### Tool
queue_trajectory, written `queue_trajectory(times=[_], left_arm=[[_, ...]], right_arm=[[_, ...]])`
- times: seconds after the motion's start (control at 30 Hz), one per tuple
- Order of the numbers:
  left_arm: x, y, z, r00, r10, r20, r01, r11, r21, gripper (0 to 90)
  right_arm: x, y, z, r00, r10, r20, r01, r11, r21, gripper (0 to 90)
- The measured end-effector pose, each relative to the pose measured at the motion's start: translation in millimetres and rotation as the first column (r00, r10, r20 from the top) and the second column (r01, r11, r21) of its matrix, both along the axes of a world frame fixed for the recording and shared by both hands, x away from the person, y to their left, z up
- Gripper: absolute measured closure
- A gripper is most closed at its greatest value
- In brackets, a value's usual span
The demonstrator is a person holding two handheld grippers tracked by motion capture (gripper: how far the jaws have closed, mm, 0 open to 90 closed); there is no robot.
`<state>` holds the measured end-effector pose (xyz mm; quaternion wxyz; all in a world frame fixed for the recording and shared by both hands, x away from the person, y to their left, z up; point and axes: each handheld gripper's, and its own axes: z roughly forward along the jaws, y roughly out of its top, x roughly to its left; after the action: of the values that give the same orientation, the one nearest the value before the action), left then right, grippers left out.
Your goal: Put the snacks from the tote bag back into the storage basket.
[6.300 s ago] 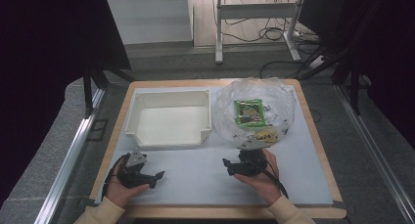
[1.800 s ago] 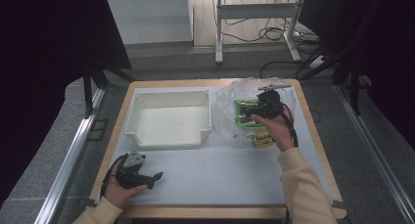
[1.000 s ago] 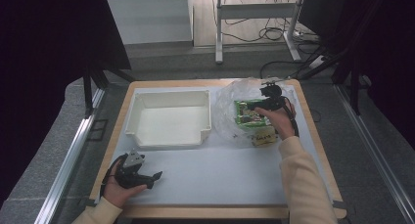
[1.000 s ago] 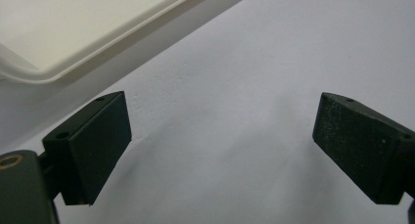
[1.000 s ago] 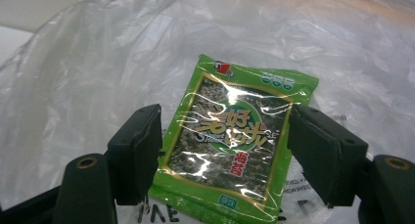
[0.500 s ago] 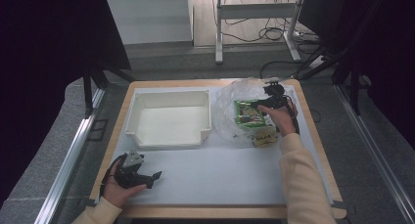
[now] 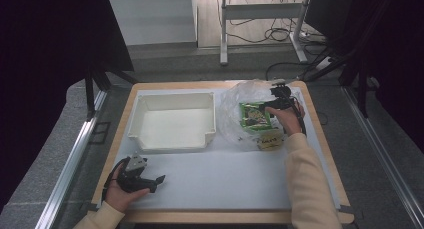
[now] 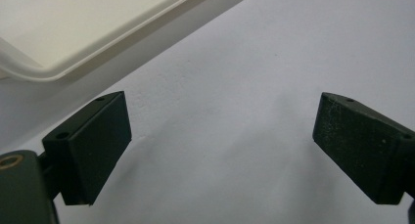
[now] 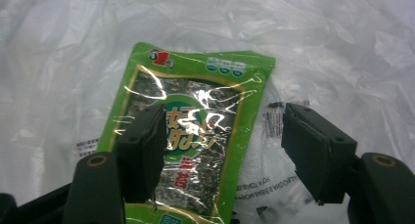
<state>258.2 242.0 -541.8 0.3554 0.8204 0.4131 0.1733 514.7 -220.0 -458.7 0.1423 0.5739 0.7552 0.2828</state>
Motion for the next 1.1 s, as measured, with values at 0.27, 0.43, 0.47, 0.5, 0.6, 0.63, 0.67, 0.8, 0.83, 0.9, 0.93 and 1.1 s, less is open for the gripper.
queue_trajectory(times=[0.27, 0.43, 0.47, 0.5, 0.6, 0.63, 0.67, 0.8, 0.83, 0.9, 0.93, 1.1], left_arm=[[0.4, 0.4, -0.2, 1.0000, 0.001, -0.002, -0.001, 1.0000, 0.001, 7.2], [0.3, 0.3, -0.2, 1.0000, 0.001, -0.002, -0.001, 1.0000, 0.002, 7.2], [0.2, 0.4, -0.1, 1.0000, 0.001, -0.002, -0.001, 1.0000, 0.003, 7.2], [0.1, 0.5, 0.0, 1.0000, 0.002, -0.002, -0.002, 1.0000, 0.002, 7.2], [0.2, 0.6, -0.1, 1.0000, 0.003, -0.002, -0.003, 1.0000, 0.000, 7.2], [0.4, 0.7, -0.1, 1.0000, 0.003, -0.002, -0.003, 1.0000, 0.000, 7.1], [0.5, 0.7, -0.2, 1.0000, 0.003, -0.003, -0.003, 1.0000, -0.001, 7.1], [0.2, 0.8, 0.0, 1.0000, 0.003, -0.002, -0.003, 1.0000, -0.001, 7.1], [0.3, 0.9, 0.0, 1.0000, 0.003, -0.002, -0.003, 1.0000, -0.001, 7.1], [0.3, 0.9, -0.1, 1.0000, 0.003, -0.002, -0.003, 1.0000, -0.001, 7.1], [0.3, 0.8, -0.1, 1.0000, 0.003, -0.002, -0.003, 1.0000, -0.001, 7.1], [0.3, 0.9, -0.1, 1.0000, 0.002, -0.003, -0.002, 1.0000, -0.001, 7.1]], right_arm=[[6.7, -5.8, -8.6, 0.9990, -0.028, -0.036, 0.027, 1.000, -0.006, 40.4], [8.1, -5.6, -13.2, 0.9975, -0.021, -0.068, 0.020, 1.000, -0.016, 43.4], [8.4, -5.4, -14.3, 0.9970, -0.018, -0.076, 0.017, 1.000, -0.016, 44.0], [8.7, -5.4, -14.9, 0.9968, -0.018, -0.078, 0.017, 1.000, -0.017, 44.8], [9.6, -4.7, -17.4, 0.9958, -0.019, -0.089, 0.018, 1.000, -0.020, 49.4], [9.9, -5.2, -17.9, 0.9956, -0.016, -0.092, 0.014, 1.000, -0.023, 50.7], [10.3, -5.1, -18.4, 0.9952, -0.018, -0.097, 0.016, 1.000, -0.021, 52.2], [12.0, -4.5, -21.7, 0.9937, -0.016, -0.111, 0.013, 0.999, -0.030, 56.7], [12.3, -4.1, -22.7, 0.9929, -0.019, -0.117, 0.016, 0.999, -0.028, 57.5], [13.1, -4.2, -24.1, 0.9916, -0.026, -0.127, 0.023, 0.999, -0.029, 60.5], [13.5, -4.7, -24.9, 0.9912, -0.026, -0.129, 0.023, 0.999, -0.028, 62.0], [14.5, -4.5, -27.3, 0.9903, -0.035, -0.135, 0.032, 0.999, -0.030, 66.9]])
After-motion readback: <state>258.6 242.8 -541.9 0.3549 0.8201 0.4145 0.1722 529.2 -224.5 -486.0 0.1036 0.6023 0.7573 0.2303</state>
